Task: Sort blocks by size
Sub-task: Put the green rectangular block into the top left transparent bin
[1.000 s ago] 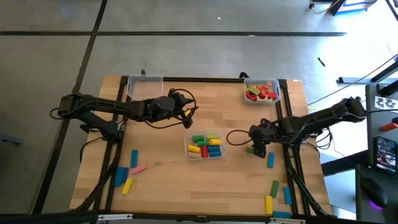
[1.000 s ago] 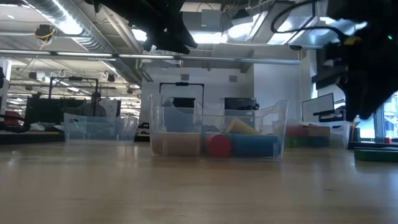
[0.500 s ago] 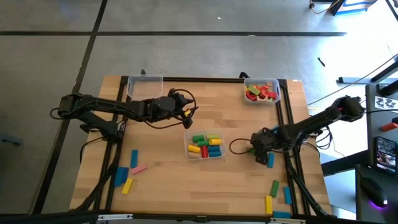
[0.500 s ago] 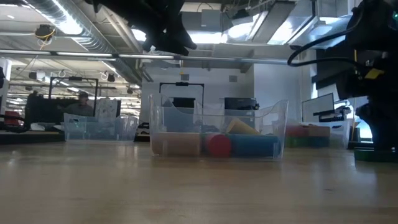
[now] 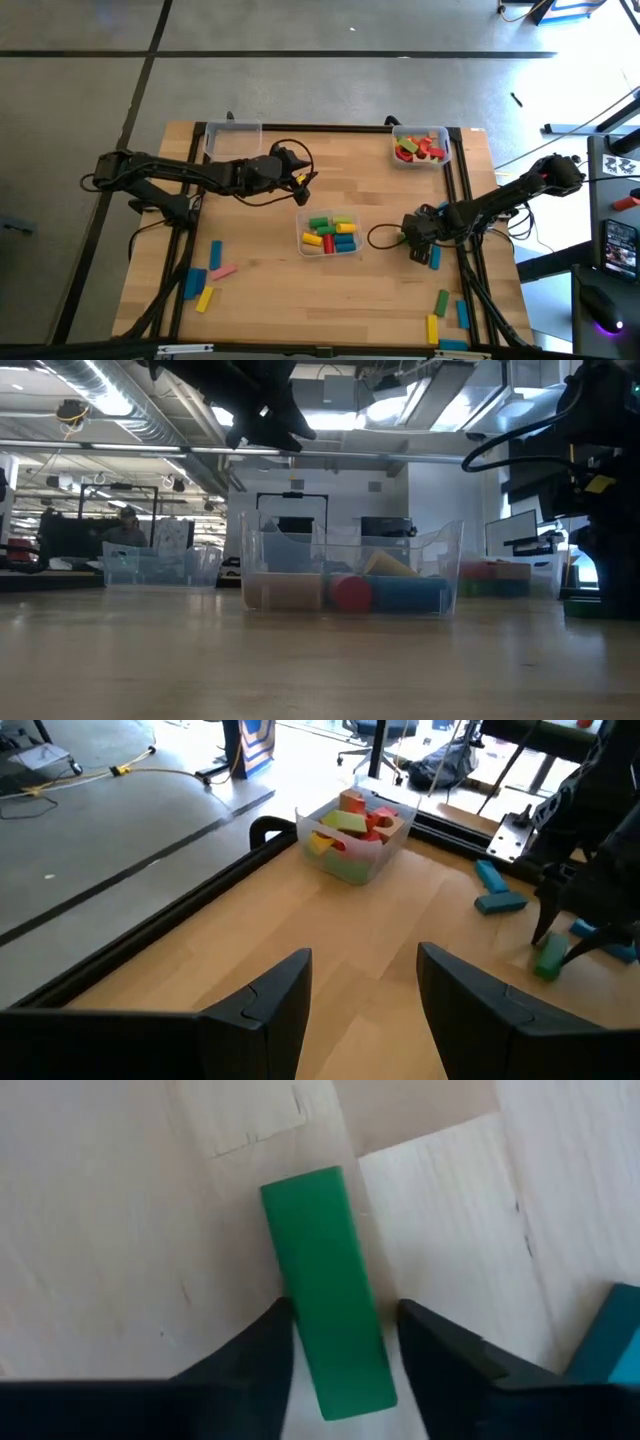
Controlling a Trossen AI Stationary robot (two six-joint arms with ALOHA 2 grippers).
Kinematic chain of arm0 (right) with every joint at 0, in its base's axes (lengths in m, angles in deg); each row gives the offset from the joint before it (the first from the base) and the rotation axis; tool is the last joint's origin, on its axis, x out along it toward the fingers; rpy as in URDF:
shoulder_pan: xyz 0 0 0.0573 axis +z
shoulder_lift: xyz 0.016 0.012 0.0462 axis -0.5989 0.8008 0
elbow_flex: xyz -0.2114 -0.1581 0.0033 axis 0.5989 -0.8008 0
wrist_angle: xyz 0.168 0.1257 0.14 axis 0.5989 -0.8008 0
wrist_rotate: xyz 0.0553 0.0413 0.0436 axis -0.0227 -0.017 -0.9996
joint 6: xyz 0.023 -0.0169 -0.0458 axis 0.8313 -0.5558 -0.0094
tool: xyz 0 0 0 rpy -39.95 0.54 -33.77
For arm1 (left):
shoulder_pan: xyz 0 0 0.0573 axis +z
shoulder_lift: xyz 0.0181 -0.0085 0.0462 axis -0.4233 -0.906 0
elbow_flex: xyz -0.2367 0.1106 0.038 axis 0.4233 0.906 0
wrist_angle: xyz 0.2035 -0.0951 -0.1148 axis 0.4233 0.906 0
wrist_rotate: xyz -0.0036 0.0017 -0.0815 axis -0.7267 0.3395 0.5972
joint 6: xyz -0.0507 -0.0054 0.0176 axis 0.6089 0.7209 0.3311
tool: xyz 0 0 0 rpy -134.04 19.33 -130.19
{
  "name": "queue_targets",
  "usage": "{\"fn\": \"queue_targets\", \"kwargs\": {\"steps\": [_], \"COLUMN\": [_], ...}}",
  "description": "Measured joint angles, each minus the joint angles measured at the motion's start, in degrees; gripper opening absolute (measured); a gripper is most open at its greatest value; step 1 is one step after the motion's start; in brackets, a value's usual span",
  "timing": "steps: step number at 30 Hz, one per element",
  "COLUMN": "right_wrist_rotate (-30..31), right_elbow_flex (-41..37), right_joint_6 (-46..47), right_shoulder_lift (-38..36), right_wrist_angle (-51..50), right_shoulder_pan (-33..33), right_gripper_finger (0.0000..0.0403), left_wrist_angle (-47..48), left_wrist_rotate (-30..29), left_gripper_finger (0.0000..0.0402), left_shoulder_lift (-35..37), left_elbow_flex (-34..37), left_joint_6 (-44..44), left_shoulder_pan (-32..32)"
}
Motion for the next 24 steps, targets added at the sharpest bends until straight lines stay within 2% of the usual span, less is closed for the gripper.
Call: {"fn": "queue_targets", "kwargs": {"steps": [7, 15, 24], "right_wrist_rotate": [1.8, 1.9, 1.8], "right_elbow_flex": [0.0, -0.2, 0.7], "right_joint_6": [0.1, -1.5, -1.9], "right_shoulder_lift": [0.1, 0.2, -0.2], "right_wrist_angle": [1.3, 6.1, 6.5], "right_shoulder_pan": [-0.1, -0.1, -0.1], "right_gripper_finger": [0.0086, 0.0102, 0.0089], "left_wrist_angle": [0.6, 0.6, 0.6], "left_wrist_rotate": [2.2, 2.5, 2.5], "left_gripper_finger": [0.0175, 0.0175, 0.0175], "left_shoulder_lift": [0.0, 0.0, 0.0], "left_elbow_flex": [0.0, 0.0, 0.0], "left_joint_6": [-5.0, -10.7, -11.8], "left_shoulder_pan": [-2.3, -9.1, -13.2]}}
